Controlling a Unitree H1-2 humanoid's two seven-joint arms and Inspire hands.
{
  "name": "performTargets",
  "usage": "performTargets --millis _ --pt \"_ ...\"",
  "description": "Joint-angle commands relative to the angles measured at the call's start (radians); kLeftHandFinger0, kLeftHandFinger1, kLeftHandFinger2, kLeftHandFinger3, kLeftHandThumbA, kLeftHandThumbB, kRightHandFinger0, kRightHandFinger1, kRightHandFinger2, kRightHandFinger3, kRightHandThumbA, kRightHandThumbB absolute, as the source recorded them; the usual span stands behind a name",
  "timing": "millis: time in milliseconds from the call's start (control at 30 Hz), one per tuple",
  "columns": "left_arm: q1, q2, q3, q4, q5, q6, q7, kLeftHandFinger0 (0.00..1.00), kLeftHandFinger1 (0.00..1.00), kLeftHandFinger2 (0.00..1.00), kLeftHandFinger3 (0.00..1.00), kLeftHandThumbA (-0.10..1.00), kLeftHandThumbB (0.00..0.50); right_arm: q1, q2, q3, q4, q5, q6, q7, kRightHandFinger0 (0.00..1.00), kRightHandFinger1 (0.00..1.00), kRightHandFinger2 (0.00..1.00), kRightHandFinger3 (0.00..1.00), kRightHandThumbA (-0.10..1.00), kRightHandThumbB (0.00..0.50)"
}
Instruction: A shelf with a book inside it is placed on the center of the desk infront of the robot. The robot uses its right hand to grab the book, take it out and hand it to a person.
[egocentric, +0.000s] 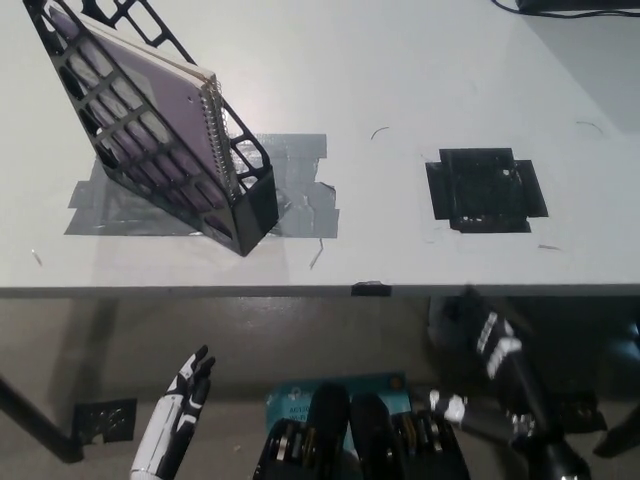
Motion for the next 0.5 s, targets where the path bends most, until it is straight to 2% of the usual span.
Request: performTargets --millis 0,167,467 --pt "-0.008 -0.002 -0.008 -0.013 0.008 -0.041 0.013 1.00 1.00 1.00 1.00 1.00 0.279 -0.086 0.022 0.008 -0.049 -0.006 -0.018 -0.004 1.00 1.00 1.00 1.00 1.00 0.215" --pt "-0.008 -0.003 -0.010 -0.020 0.013 -0.035 0.012 1.00 1.00 1.00 1.00 1.00 0.296 -0.221 0.064 0.036 -0.021 -0.051 0.051 -0.018 1.00 1.00 1.00 1.00 1.00 0.243" --pt "-0.007 0.000 -0.011 -0.026 0.013 -0.027 0.005 1.00 1.00 1.00 1.00 1.00 0.316 -0.495 0.161 0.071 0.180 -0.090 0.110 -0.033 1.00 1.00 1.00 1.00 1.00 0.229"
